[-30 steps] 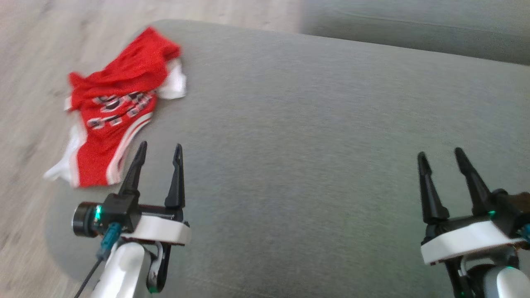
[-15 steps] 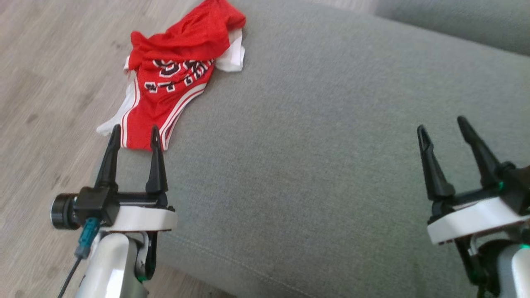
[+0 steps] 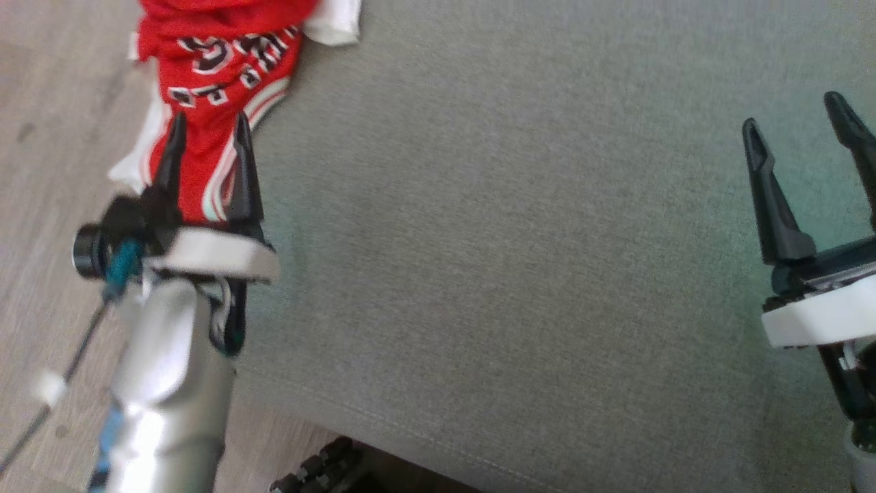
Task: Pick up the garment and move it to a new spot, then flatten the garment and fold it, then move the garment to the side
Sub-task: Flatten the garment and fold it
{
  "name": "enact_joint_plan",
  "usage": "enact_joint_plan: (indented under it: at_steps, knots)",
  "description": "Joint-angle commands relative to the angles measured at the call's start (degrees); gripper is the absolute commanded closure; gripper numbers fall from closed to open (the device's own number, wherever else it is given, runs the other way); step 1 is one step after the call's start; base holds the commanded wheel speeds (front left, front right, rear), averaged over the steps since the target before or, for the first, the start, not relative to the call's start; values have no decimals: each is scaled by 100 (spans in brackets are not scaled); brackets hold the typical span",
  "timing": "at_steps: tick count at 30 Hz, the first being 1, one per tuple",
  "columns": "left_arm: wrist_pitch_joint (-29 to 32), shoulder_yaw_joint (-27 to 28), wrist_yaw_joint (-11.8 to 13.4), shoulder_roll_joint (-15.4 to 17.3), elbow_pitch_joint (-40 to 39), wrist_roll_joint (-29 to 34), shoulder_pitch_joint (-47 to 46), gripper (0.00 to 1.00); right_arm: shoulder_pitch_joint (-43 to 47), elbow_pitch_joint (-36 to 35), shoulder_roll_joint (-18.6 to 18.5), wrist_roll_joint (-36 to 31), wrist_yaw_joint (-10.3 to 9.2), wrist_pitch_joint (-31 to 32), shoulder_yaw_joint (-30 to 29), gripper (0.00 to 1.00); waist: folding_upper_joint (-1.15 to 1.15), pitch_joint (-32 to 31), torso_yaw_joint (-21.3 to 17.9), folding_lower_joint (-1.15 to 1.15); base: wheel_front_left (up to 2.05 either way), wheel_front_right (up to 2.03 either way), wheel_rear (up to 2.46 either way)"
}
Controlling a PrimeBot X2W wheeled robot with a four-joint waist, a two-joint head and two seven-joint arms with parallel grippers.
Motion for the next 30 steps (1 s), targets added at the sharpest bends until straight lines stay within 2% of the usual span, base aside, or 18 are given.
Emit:
enact_joint_plan:
  at_steps: [1, 2, 5, 6, 14, 15, 16, 18, 23, 30]
  knots:
    - [29, 289, -77, 243, 419, -103, -513, 0, -90, -269, -107, 26, -10, 49, 77, 0, 0, 465, -258, -2, 0, 0, 0]
    - [185, 310, -141, 352, 1028, -156, -928, 0, -106, -301, -125, 46, -10, 66, 48, 0, 0, 591, -339, -2, 0, 0, 0]
    - [524, 317, -228, 563, 1855, -211, -1471, 0, -154, -323, -137, 74, -10, 55, 27, 0, 0, 727, -477, -2, 0, 0, 0]
    - [524, 317, -228, 563, 1855, -211, -1471, 0, -154, -323, -137, 74, -10, 55, 27, 0, 0, 727, -477, -2, 0, 0, 0]
    - [1839, 341, -247, 860, 3373, -371, -2494, 0, -120, -267, -59, 114, -10, 17, -118, 0, 0, 814, -632, -2, 0, 0, 0]
    - [1948, 335, -245, 875, 3473, -380, -2580, 56, -102, -261, -54, 115, -10, 6, -135, 0, 0, 799, -637, -2, 0, 0, 0]
    - [1977, 332, -244, 892, 3528, -389, -2653, 100, -83, -250, -50, 118, -10, -5, -146, 0, 0, 777, -643, -2, 0, 0, 0]
    - [1845, 298, -185, 962, 3554, -342, -2740, 100, -69, -231, -46, 99, -10, -56, -177, 0, 0, 709, -665, -2, 0, 0, 0]
    - [1001, 367, -37, 1144, 3439, -365, -2656, 100, -124, -107, 35, 92, -10, -293, -125, 0, 0, 286, -790, -2, 0, 0, 0]
    - [456, 389, -36, 1333, 3031, -399, -2296, 100, -117, 272, 298, 165, -10, -647, -3, 0, 0, -516, -1061, -2, 0, 0, 0]
